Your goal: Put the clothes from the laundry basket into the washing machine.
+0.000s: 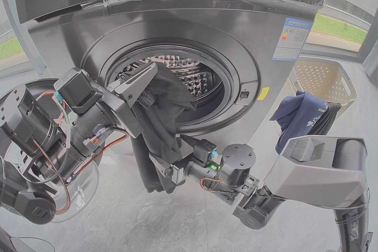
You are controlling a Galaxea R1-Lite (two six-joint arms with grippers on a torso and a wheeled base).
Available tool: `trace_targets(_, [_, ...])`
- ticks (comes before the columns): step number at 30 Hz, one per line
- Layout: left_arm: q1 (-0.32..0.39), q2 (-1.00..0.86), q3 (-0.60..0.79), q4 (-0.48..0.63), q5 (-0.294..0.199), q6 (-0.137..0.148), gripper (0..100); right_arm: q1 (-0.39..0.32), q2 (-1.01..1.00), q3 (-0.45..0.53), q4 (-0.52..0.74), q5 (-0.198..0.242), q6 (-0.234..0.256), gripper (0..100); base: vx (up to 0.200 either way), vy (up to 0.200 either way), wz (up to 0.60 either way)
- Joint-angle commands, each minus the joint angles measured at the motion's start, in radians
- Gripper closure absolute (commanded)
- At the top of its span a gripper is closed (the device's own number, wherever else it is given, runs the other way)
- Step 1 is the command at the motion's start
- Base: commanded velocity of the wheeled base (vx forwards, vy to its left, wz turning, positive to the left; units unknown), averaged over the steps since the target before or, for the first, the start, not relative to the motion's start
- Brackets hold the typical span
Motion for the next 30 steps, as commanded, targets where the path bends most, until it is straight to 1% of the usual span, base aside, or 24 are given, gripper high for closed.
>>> trace_targets(1, [-0.006, -0.020, 0.000, 0.000, 0.000, 0.000, 100, -0.063, 0.123, -0.140, 0.010, 0.002, -0.006, 0, 0.000, 0.000, 0.00])
trace_targets(2, [-0.006, -0.022, 0.000, 0.000, 0.000, 0.000, 100, -0.066, 0.126, -0.144, 0.011, 0.002, -0.006, 0, 0.000, 0.000, 0.00])
trace_targets(3, [-0.008, -0.023, 0.000, 0.002, 0.000, 0.000, 100, -0.075, 0.136, -0.172, 0.011, 0.002, -0.006, 0, 0.000, 0.000, 0.00])
trace_targets(5, [-0.008, -0.023, 0.000, 0.002, 0.000, 0.000, 100, -0.075, 0.136, -0.175, 0.011, 0.002, -0.006, 0, 0.000, 0.000, 0.00])
trace_targets(6, [-0.032, -0.023, 0.003, 0.000, 0.000, -0.002, 100, -0.083, 0.148, -0.207, 0.013, 0.002, -0.006, 0, 0.000, 0.000, 0.00])
trace_targets(12, [-0.063, -0.023, 0.009, -0.004, 0.000, -0.002, 100, -0.069, 0.163, -0.228, 0.011, 0.008, -0.003, 0, 0.000, 0.000, 0.00])
trace_targets(18, [-0.063, -0.025, 0.001, -0.014, -0.005, -0.006, 100, -0.060, 0.183, -0.287, 0.017, 0.008, -0.004, 0, 0.000, 0.000, 0.00])
trace_targets(24, [-0.065, -0.025, 0.003, -0.015, -0.006, -0.008, 100, -0.046, 0.205, -0.310, 0.024, 0.008, -0.004, 0, 0.000, 0.000, 0.00])
trace_targets(25, [-0.069, -0.025, 0.001, -0.017, -0.005, -0.008, 100, -0.041, 0.215, -0.328, 0.025, 0.008, -0.003, 100, 0.000, 0.000, 0.00])
trace_targets(30, [-0.069, -0.025, 0.000, -0.017, -0.003, -0.009, 100, -0.035, 0.223, -0.373, 0.025, 0.005, 0.002, 100, 0.000, 0.000, 0.00])
